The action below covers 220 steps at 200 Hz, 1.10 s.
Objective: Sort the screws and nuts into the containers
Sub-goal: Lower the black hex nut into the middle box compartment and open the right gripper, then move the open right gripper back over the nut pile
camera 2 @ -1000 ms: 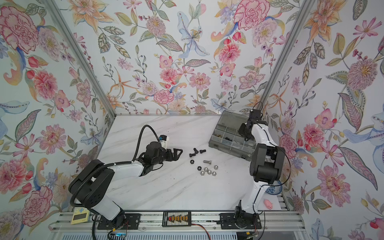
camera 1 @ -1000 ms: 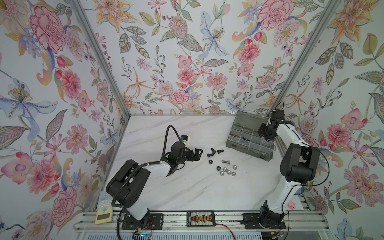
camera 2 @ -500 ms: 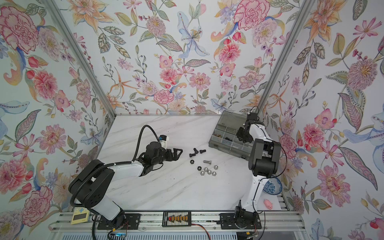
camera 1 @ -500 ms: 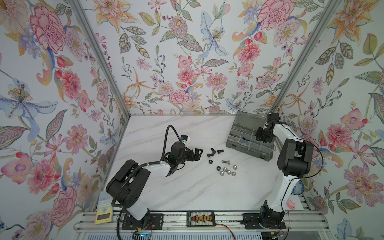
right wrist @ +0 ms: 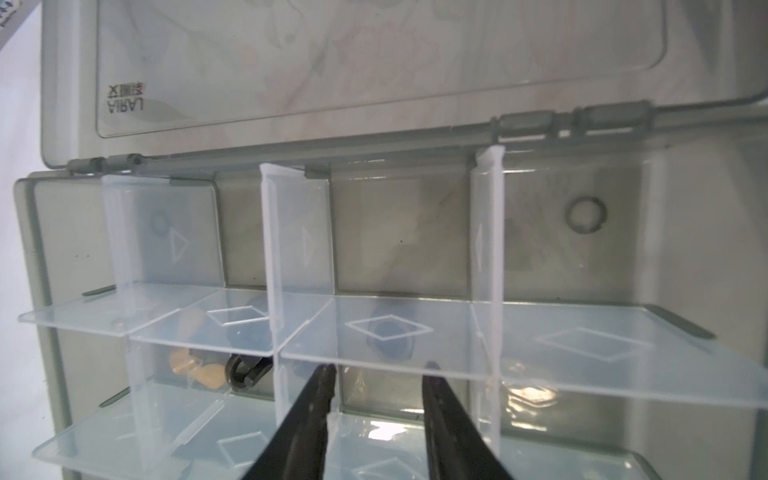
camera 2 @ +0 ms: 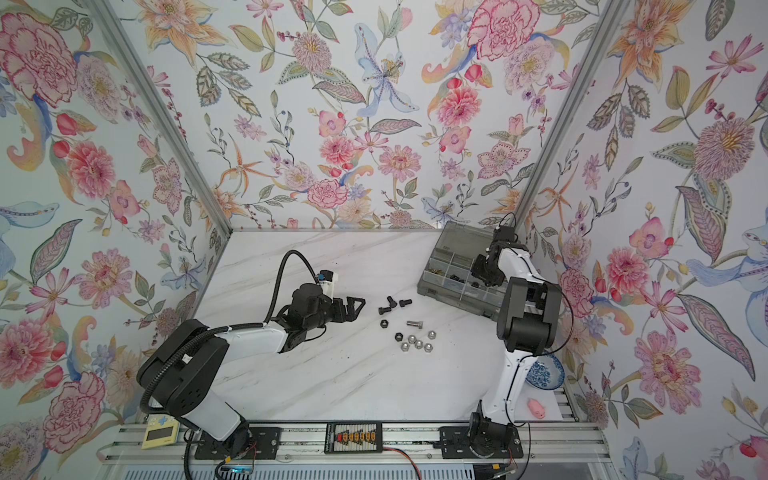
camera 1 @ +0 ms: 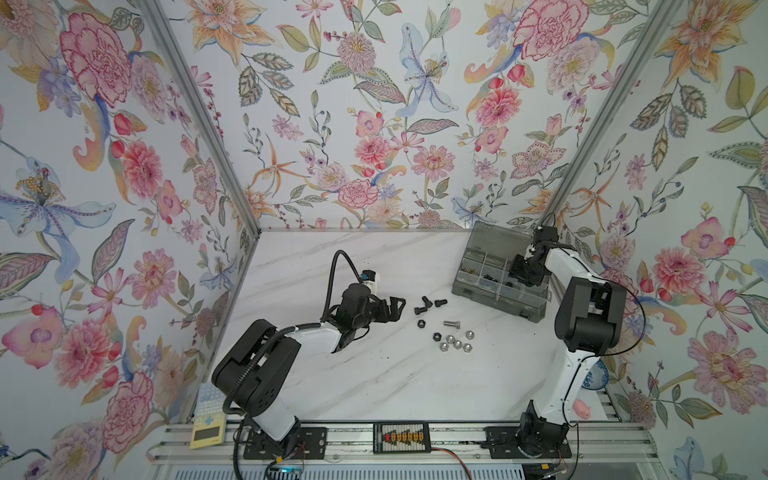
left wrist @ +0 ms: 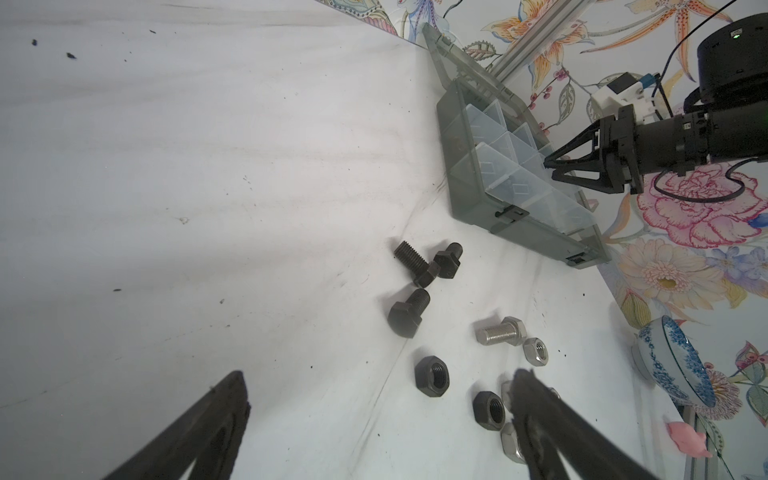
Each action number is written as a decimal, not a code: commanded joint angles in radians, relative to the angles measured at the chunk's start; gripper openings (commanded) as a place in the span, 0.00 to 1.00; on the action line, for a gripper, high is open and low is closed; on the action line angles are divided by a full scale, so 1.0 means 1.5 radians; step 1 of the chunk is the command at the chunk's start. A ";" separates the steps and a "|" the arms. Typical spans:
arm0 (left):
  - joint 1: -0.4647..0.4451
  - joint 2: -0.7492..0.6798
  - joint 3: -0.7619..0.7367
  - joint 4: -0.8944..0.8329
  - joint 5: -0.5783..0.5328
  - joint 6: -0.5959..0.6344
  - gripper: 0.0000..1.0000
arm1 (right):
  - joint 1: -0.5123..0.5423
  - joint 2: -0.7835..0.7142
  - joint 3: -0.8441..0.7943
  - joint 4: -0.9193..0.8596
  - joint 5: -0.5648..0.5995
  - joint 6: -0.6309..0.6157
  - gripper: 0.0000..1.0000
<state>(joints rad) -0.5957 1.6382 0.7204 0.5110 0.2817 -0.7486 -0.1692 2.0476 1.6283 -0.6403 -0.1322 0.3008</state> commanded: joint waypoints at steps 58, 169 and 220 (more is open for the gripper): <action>0.002 -0.021 0.010 -0.010 -0.008 0.001 0.99 | 0.089 -0.243 -0.150 -0.007 -0.052 -0.055 0.42; 0.003 -0.022 0.011 -0.024 -0.019 0.001 0.99 | 0.377 -0.346 -0.327 -0.019 -0.041 -0.043 0.47; 0.003 -0.023 0.003 -0.017 -0.018 -0.004 0.99 | 0.456 -0.288 -0.331 -0.007 0.003 -0.043 0.48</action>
<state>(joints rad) -0.5957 1.6341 0.7223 0.4908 0.2737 -0.7490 0.4843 1.5776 1.1423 -0.6525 -0.1696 0.2241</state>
